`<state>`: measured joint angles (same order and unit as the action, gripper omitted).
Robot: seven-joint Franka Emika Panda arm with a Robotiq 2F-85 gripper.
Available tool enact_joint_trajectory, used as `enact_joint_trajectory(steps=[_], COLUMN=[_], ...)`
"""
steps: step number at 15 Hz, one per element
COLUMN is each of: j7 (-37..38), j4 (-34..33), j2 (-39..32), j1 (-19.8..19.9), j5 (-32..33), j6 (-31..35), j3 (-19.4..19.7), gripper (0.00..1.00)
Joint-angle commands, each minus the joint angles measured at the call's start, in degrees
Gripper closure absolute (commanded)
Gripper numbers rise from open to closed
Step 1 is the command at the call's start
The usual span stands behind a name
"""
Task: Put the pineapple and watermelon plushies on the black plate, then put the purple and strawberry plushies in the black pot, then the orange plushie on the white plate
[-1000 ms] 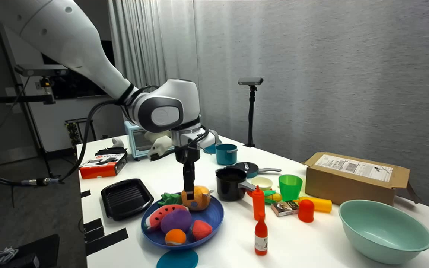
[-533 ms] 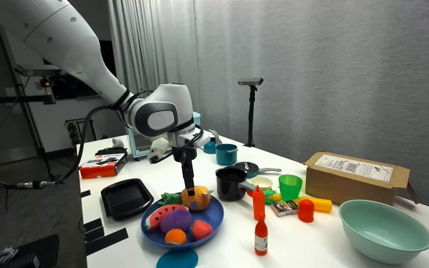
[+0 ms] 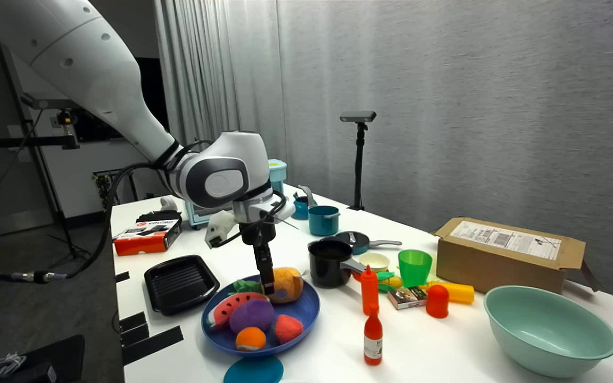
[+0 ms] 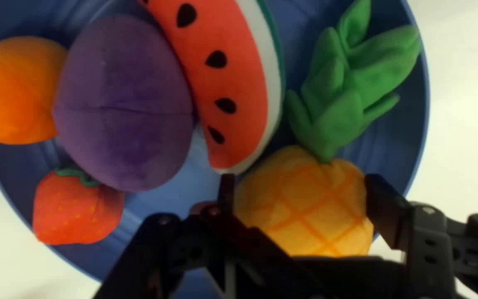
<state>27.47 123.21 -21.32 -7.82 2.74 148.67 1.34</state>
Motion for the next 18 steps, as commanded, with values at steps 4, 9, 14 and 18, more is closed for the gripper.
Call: enact_joint_trajectory(steps=[4, 9, 14, 18], j7=[0.18, -1.9, -15.8, -28.56], j4=[1.34, 2.1, 5.33, 8.1], j2=[1.02, 3.65, 12.36, 20.03], j1=[-1.65, -1.04, 0.34, -0.21], j5=[6.17, 6.09, -0.27, -10.51], j6=[1.61, 1.25, -2.44, -7.03], j3=[3.97, 2.82, -4.84, -10.81], gripper=[0.75, 1.0, 0.98, 0.97])
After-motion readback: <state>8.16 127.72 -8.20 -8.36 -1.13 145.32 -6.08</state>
